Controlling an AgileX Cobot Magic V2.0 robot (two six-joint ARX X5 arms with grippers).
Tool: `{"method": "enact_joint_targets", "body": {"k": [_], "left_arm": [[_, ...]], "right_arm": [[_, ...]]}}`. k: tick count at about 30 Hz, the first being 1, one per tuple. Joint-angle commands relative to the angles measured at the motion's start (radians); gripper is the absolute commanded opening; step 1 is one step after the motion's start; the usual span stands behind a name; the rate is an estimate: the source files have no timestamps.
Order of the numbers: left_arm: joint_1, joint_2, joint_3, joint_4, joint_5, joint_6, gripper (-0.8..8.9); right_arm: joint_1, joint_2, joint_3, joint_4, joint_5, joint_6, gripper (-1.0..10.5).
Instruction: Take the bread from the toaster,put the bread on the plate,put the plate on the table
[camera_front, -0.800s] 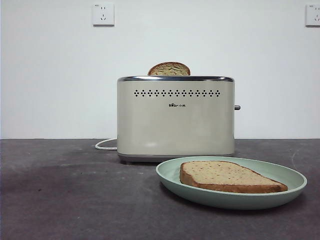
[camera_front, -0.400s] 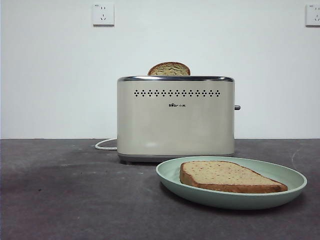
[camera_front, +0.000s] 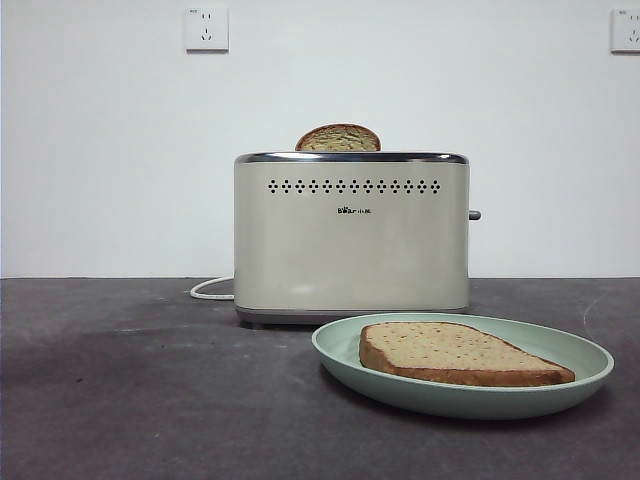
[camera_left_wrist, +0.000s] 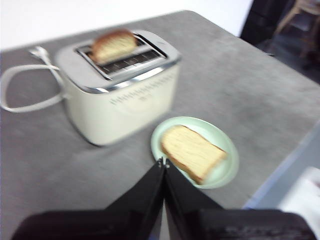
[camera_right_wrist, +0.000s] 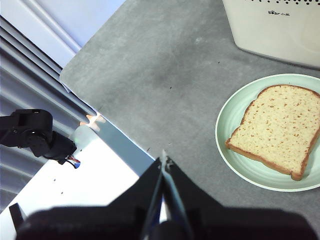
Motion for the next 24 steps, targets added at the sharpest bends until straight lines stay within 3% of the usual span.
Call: {"method": "enact_joint_targets", "body": {"k": [1, 3, 6, 9, 15, 24], "left_arm": [[0.002, -0.002, 0.0, 0.083, -0.132, 0.09, -0.04], [0.03, -0.003, -0.008, 0.15, -0.211, 0.167, -0.04], [0.132, -0.032, -0.069, 0.298, -0.2, 0.224, -0.04], [0.243, -0.096, -0.198, 0.478, -0.159, 0.238, -0.04], [0.346, -0.298, -0.578, 0.777, -0.164, 0.237, -0.04], [0.422, -0.506, -1.009, 0.877, -0.165, 0.229, -0.04]], "right_arm": [[0.002, -0.001, -0.002, 0.008, 0.002, 0.003, 0.0], [0.002, 0.0, -0.002, 0.008, 0.003, 0.003, 0.0], [0.002, -0.001, -0.002, 0.008, 0.003, 0.003, 0.0], [0.002, -0.001, -0.002, 0.008, 0.003, 0.003, 0.0], [0.002, -0.001, -0.002, 0.008, 0.003, 0.003, 0.0], [0.002, -0.001, -0.002, 0.008, 0.003, 0.003, 0.0]]}}
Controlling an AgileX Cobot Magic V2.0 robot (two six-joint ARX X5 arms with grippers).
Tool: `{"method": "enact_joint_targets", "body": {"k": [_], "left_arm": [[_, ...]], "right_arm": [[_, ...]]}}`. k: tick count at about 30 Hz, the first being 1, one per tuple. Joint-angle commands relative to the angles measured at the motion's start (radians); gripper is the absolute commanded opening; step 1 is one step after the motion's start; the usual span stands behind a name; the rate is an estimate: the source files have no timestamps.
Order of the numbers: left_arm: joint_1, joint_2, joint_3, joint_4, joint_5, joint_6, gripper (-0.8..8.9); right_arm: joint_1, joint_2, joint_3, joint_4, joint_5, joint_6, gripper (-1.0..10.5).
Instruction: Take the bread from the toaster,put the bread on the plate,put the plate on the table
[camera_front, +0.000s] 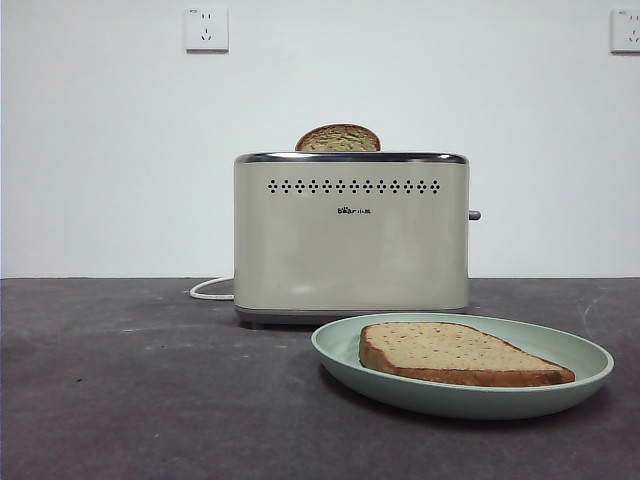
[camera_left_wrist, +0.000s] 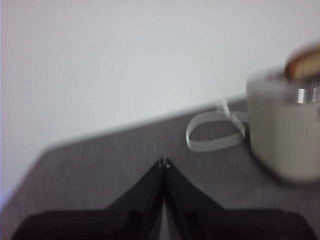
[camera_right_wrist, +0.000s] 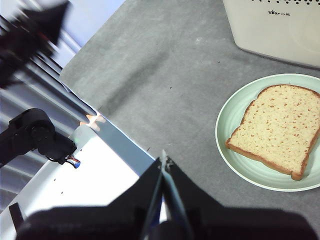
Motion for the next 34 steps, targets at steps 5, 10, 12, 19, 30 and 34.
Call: {"method": "enact_joint_targets", "body": {"k": [5, 10, 12, 19, 30, 34], "left_arm": [[0.013, -0.106, -0.18, 0.017, 0.005, -0.034, -0.04], [0.013, -0.209, -0.256, 0.003, 0.004, -0.059, -0.04], [0.014, -0.212, -0.26, -0.02, 0.002, -0.072, -0.04], [0.014, -0.212, -0.26, -0.093, 0.021, -0.13, -0.04], [0.014, -0.212, -0.26, -0.093, 0.006, -0.13, -0.04], [0.014, -0.212, -0.26, -0.093, 0.006, -0.13, -0.04]], "right_arm": [[0.002, -0.001, -0.002, 0.008, 0.003, 0.003, 0.0], [0.002, -0.001, -0.002, 0.008, 0.003, 0.003, 0.0], [0.002, 0.0, -0.002, 0.008, 0.003, 0.003, 0.0], [0.002, -0.001, -0.002, 0.008, 0.003, 0.003, 0.0], [0.002, -0.001, -0.002, 0.008, 0.003, 0.003, 0.0], [0.002, -0.001, -0.002, 0.008, 0.003, 0.003, 0.0]]}}
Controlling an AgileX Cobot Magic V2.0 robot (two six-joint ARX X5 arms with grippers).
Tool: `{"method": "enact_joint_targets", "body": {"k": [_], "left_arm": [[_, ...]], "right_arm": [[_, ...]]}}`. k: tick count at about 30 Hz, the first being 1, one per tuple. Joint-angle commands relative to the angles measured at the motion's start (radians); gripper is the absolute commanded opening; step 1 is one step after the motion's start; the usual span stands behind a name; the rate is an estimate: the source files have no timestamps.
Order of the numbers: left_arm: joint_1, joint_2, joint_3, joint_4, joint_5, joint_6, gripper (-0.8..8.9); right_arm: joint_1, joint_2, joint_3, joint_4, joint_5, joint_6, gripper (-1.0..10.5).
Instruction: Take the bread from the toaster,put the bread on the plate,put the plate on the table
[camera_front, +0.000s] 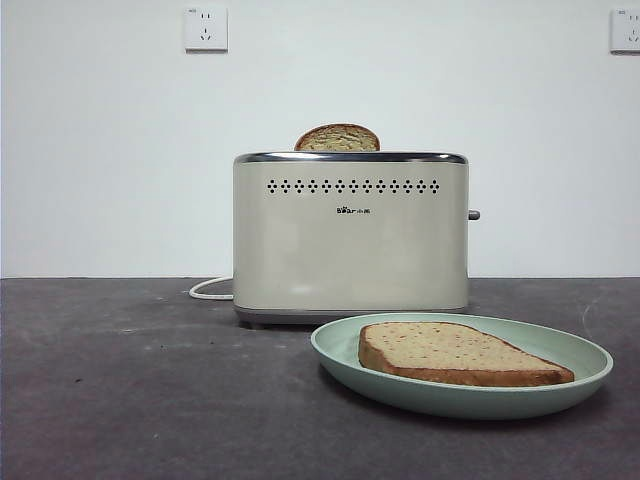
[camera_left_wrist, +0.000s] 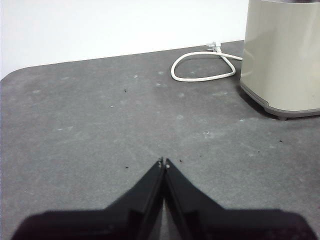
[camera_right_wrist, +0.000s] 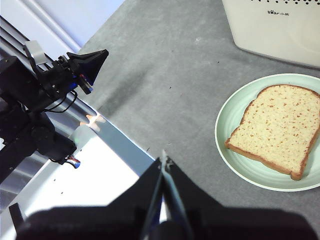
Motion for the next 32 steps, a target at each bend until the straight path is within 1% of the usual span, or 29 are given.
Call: {"method": "enact_joint_targets", "body": {"k": [1, 2, 3, 5, 6, 7, 8, 12, 14, 16, 17, 19, 21, 22, 23, 24, 26, 29, 32], "left_arm": [[0.003, -0.002, -0.011, 0.002, -0.004, -0.006, -0.04], [0.003, -0.002, -0.011, 0.002, -0.004, -0.006, -0.04], [0.003, -0.002, -0.011, 0.002, -0.004, -0.006, -0.04], [0.003, -0.002, -0.011, 0.002, -0.004, -0.006, -0.04], [0.003, -0.002, -0.011, 0.002, -0.004, -0.006, -0.04], [0.003, -0.002, -0.011, 0.002, -0.004, -0.006, -0.04], [0.003, -0.002, -0.011, 0.002, -0.004, -0.006, -0.04], [0.003, -0.002, -0.011, 0.002, -0.003, -0.006, -0.04], [0.003, -0.002, -0.011, 0.002, -0.003, -0.006, -0.04], [0.003, -0.002, -0.011, 0.002, -0.004, -0.006, -0.04], [0.003, -0.002, -0.011, 0.002, -0.004, -0.006, -0.04], [0.003, -0.002, -0.011, 0.002, -0.004, -0.006, -0.04], [0.003, -0.002, -0.011, 0.002, -0.004, -0.006, -0.04], [0.003, -0.002, -0.011, 0.002, -0.004, -0.006, -0.04], [0.003, -0.002, -0.011, 0.002, -0.004, -0.006, -0.04], [0.003, -0.002, -0.011, 0.002, -0.004, -0.006, -0.04], [0.003, -0.002, -0.011, 0.002, -0.004, -0.006, -0.04], [0.003, -0.002, -0.011, 0.002, -0.003, -0.006, -0.04], [0.003, -0.002, -0.011, 0.002, -0.004, -0.006, -0.04]], "right_arm": [[0.002, -0.001, -0.002, 0.008, 0.003, 0.002, 0.0], [0.003, -0.001, -0.002, 0.008, 0.002, -0.006, 0.0], [0.001, -0.004, -0.002, 0.016, 0.012, -0.07, 0.0], [-0.03, -0.02, -0.002, 0.043, 0.062, -0.154, 0.0], [-0.058, -0.035, -0.002, 0.061, 0.093, -0.193, 0.0], [-0.088, -0.049, -0.002, 0.078, 0.105, -0.227, 0.0], [-0.131, -0.064, -0.003, 0.101, 0.1, -0.257, 0.0], [-0.34, -0.134, -0.014, 0.176, 0.082, -0.278, 0.0], [-0.426, -0.171, -0.036, 0.218, 0.083, -0.313, 0.0], [-0.486, -0.22, -0.084, 0.282, 0.082, -0.356, 0.0], [-0.504, -0.249, -0.122, 0.33, 0.08, -0.366, 0.0], [-0.515, -0.309, -0.217, 0.434, 0.08, -0.35, 0.0], [-0.514, -0.369, -0.343, 0.55, 0.09, -0.303, 0.0], [-0.513, -0.394, -0.4, 0.596, 0.111, -0.284, 0.0], [-0.508, -0.419, -0.465, 0.645, 0.155, -0.269, 0.0], [-0.5, -0.441, -0.525, 0.687, 0.204, -0.261, 0.0], [-0.481, -0.474, -0.626, 0.744, 0.263, -0.251, 0.0], [-0.457, -0.509, -0.741, 0.788, 0.268, -0.241, 0.0], [-0.44, -0.539, -0.816, 0.802, 0.266, -0.241, 0.0]]}}
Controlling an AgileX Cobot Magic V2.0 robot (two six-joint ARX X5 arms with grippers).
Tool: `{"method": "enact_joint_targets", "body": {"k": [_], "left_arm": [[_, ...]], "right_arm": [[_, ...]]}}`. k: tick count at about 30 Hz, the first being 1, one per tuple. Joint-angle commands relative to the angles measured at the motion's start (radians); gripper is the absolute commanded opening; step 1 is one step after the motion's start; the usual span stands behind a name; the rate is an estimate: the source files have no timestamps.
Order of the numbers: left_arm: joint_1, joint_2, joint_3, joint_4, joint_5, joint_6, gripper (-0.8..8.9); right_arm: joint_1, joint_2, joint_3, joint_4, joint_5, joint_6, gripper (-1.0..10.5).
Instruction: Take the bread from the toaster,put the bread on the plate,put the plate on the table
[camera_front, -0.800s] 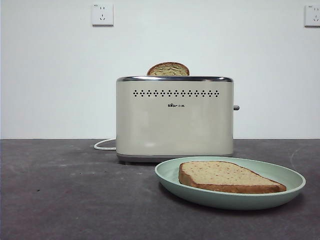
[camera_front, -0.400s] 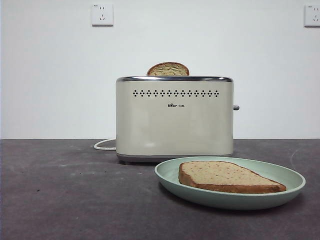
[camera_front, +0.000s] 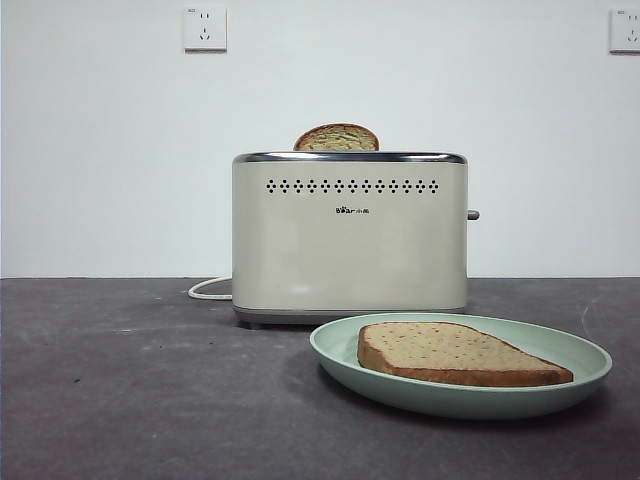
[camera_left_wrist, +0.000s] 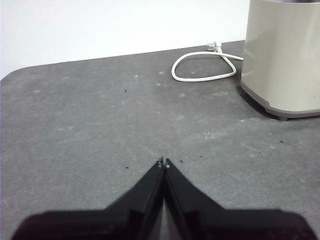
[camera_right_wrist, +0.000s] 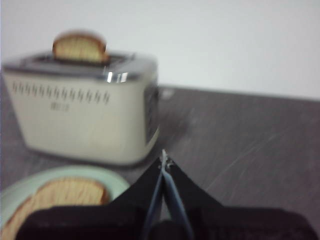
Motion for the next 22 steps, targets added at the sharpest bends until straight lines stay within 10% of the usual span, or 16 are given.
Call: {"method": "enact_joint_targets", "body": {"k": [1, 22], "left_arm": [[0.003, -0.002, -0.011, 0.002, -0.002, -0.006, -0.04], [0.003, -0.002, -0.011, 0.002, -0.002, -0.006, -0.04]], "right_arm": [[0.013, -0.03, -0.053, 0.025, 0.001, 0.017, 0.0], [0.026, -0.074, -0.155, -0.005, 0.001, 0.029, 0.0]]}}
